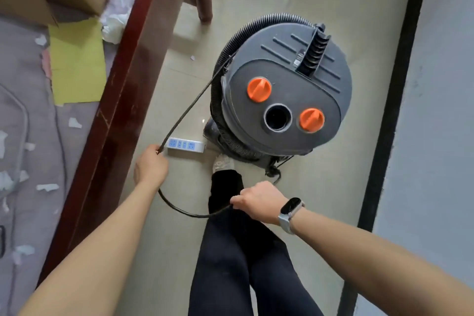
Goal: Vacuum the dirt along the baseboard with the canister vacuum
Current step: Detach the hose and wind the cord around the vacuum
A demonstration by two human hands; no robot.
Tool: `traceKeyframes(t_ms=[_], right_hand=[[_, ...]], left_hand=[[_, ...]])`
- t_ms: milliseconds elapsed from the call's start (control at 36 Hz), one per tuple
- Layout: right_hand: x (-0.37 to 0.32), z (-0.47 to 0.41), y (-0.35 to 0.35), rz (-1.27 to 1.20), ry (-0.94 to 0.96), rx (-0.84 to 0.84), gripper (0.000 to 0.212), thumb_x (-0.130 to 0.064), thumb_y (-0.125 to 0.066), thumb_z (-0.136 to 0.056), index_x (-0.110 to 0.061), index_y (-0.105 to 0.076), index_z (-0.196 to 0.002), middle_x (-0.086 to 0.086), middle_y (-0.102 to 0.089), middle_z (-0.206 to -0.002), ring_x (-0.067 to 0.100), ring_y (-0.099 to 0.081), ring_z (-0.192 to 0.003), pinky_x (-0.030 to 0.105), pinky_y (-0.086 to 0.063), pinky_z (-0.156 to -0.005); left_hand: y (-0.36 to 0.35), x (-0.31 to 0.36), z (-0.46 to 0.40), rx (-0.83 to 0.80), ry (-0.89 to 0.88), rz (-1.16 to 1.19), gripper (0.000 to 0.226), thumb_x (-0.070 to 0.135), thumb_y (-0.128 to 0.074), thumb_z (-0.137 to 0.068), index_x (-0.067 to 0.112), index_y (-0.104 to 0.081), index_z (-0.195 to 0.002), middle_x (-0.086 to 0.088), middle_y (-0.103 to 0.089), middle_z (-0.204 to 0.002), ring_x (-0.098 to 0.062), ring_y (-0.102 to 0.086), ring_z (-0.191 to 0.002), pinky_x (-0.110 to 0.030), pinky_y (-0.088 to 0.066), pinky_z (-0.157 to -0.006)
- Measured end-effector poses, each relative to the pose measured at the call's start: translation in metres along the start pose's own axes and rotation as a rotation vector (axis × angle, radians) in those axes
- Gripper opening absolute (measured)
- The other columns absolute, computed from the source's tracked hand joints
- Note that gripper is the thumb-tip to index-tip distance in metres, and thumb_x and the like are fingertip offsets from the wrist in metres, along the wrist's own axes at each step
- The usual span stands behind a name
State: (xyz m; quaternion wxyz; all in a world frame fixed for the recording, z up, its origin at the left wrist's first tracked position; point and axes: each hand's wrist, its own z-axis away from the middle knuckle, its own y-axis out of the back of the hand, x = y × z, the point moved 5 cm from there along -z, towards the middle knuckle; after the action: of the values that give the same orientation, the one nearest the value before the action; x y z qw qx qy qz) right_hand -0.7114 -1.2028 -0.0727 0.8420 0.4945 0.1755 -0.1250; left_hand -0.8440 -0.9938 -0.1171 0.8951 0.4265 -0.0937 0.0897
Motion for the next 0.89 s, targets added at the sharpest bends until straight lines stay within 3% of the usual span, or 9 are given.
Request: traceKeyframes(t_ms=[56,111,306,361,417,500,583,722,889], right_hand=[[0.015,0.018,-0.014,0.004,-0.092,-0.085,0.019,-0.024,-0.049,-0.099,-0.017,-0.066,-0.105,0.006,-0.066,-0.086,0.031,-0.064,-0.074,0.029,-0.028,-0.054],[0.029,0.04,-0.025,-0.014,-0.18,-0.126,0.029,-0.028,-0.037,-0.103,-0.02,-0.062,-0.115,0.006,-0.065,-0.1,0.032,-0.063,-0.089,0.031,-0.031,-0.063],[0.092,0.126,-0.048,-0.083,-0.474,-0.16,0.033,-0.036,-0.037,-0.103,-0.023,-0.063,-0.12,0.006,-0.063,-0.108,0.029,-0.059,-0.101,0.032,-0.038,-0.072],[0.115,0.148,-0.04,-0.09,-0.573,-0.105,0.033,-0.036,-0.038,-0.103,-0.027,-0.063,-0.123,0.006,-0.061,-0.108,0.028,-0.059,-0.102,0.032,-0.034,-0.075],[0.139,0.166,-0.03,-0.051,-0.686,-0.053,0.034,-0.037,-0.037,-0.103,-0.032,-0.062,-0.125,0.005,-0.06,-0.109,0.027,-0.056,-0.108,0.033,-0.036,-0.085],[0.174,0.188,-0.009,0.043,-0.852,0.036,0.034,-0.038,-0.037,-0.103,-0.037,-0.061,-0.126,0.003,-0.06,-0.113,0.024,-0.048,-0.116,0.034,-0.028,-0.099],[0.202,0.199,0.017,0.111,-0.958,0.134,0.031,-0.035,-0.042,-0.102,-0.032,-0.066,-0.12,0.003,-0.061,-0.115,0.025,-0.044,-0.118,0.038,-0.021,-0.106],[0.23,0.193,0.07,0.285,-0.898,0.215,0.025,-0.029,-0.05,-0.098,-0.017,-0.07,-0.109,0.005,-0.065,-0.109,0.028,-0.047,-0.115,0.043,-0.03,-0.096],[0.247,0.158,0.123,0.5,-0.709,0.116,0.024,-0.031,-0.052,-0.097,-0.018,-0.065,-0.111,0.003,-0.061,-0.114,0.025,-0.048,-0.114,0.038,-0.037,-0.086]], left_hand=[[-0.019,-0.006,0.006,-0.036,-0.003,0.042,0.025,0.017,-0.047,-0.094,0.015,-0.061,-0.115,-0.014,-0.066,-0.112,-0.038,-0.059,-0.104,-0.038,-0.046,-0.086],[-0.04,-0.012,0.008,-0.065,-0.007,0.074,0.024,0.013,-0.047,-0.091,0.016,-0.062,-0.109,-0.015,-0.069,-0.106,-0.036,-0.063,-0.098,-0.042,-0.051,-0.089],[-0.091,0.019,0.049,-0.289,-0.049,0.195,0.037,0.012,-0.05,-0.092,0.01,-0.052,-0.13,-0.013,-0.065,-0.108,-0.035,-0.061,-0.106,-0.046,-0.049,-0.096],[-0.096,0.038,0.061,-0.308,-0.096,0.19,0.046,0.014,-0.047,-0.095,0.012,-0.04,-0.14,-0.004,-0.058,-0.109,-0.031,-0.056,-0.108,-0.038,-0.045,-0.095],[-0.093,0.063,0.073,-0.276,-0.17,0.168,0.049,0.013,-0.045,-0.097,0.01,-0.034,-0.144,-0.003,-0.056,-0.109,-0.027,-0.051,-0.109,-0.034,-0.04,-0.092],[-0.077,0.107,0.085,-0.138,-0.335,0.171,0.047,0.012,-0.047,-0.096,0.009,-0.036,-0.141,-0.012,-0.046,-0.135,-0.029,-0.048,-0.121,-0.037,-0.036,-0.1],[-0.057,0.152,0.095,0.025,-0.55,0.165,0.044,0.011,-0.05,-0.094,0.007,-0.041,-0.137,-0.015,-0.042,-0.135,-0.029,-0.045,-0.123,-0.039,-0.035,-0.104],[-0.038,0.214,0.111,0.226,-0.855,0.03,0.044,0.013,-0.059,-0.089,0.006,-0.047,-0.131,-0.016,-0.044,-0.136,-0.034,-0.04,-0.126,-0.047,-0.033,-0.104],[-0.046,0.268,0.101,0.209,-0.963,-0.166,0.048,0.026,-0.054,-0.087,0.006,-0.054,-0.13,-0.017,-0.046,-0.14,-0.037,-0.038,-0.134,-0.056,-0.027,-0.109]])
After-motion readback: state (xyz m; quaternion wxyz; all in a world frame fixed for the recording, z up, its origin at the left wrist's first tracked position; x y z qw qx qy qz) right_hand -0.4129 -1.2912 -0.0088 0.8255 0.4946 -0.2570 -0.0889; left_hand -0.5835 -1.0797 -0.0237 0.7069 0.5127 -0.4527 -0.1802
